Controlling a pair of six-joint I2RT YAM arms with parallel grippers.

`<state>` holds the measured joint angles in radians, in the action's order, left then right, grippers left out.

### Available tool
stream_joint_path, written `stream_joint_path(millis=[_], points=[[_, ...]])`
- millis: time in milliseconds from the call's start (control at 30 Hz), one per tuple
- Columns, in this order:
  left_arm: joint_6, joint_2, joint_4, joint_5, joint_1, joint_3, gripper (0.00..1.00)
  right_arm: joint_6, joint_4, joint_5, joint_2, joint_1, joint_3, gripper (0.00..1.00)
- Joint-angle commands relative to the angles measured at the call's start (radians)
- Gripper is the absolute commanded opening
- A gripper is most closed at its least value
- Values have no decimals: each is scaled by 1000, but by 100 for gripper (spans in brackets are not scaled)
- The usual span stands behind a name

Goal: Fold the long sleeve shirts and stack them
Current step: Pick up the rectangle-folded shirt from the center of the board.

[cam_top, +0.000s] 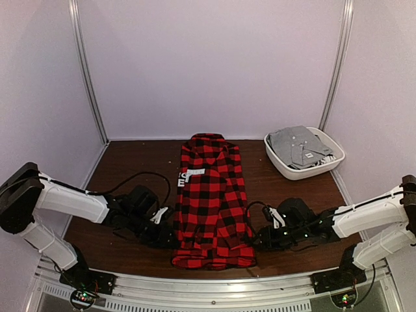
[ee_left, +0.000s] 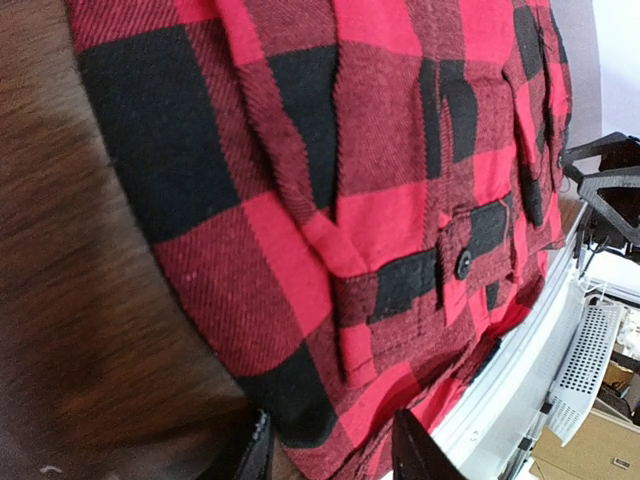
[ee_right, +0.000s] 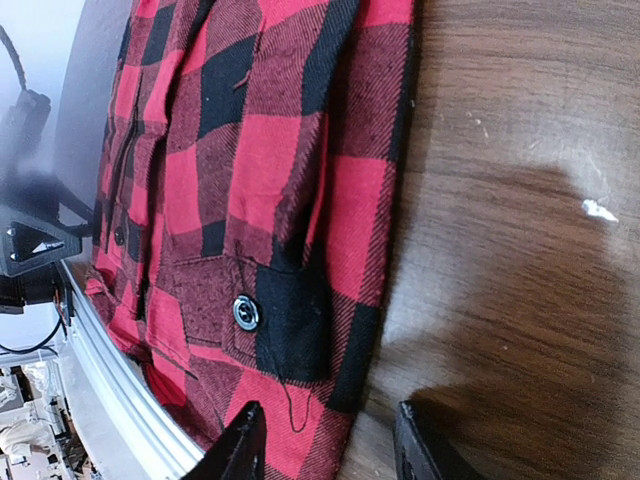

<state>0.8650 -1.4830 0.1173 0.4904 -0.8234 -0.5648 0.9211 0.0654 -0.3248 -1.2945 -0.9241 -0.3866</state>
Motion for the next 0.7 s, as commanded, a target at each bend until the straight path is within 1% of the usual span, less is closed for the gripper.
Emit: stream_joint_path(millis=[0, 400, 667], points=[[14, -50, -33, 17, 6, -8, 40, 22, 43, -6, -18, 5, 24, 44], [56, -93, -87, 88, 6, 5, 30, 56, 149, -17, -73, 5, 41, 39], [89, -105, -110, 107, 6, 18, 17, 94, 236, -50, -109, 5, 64, 31]])
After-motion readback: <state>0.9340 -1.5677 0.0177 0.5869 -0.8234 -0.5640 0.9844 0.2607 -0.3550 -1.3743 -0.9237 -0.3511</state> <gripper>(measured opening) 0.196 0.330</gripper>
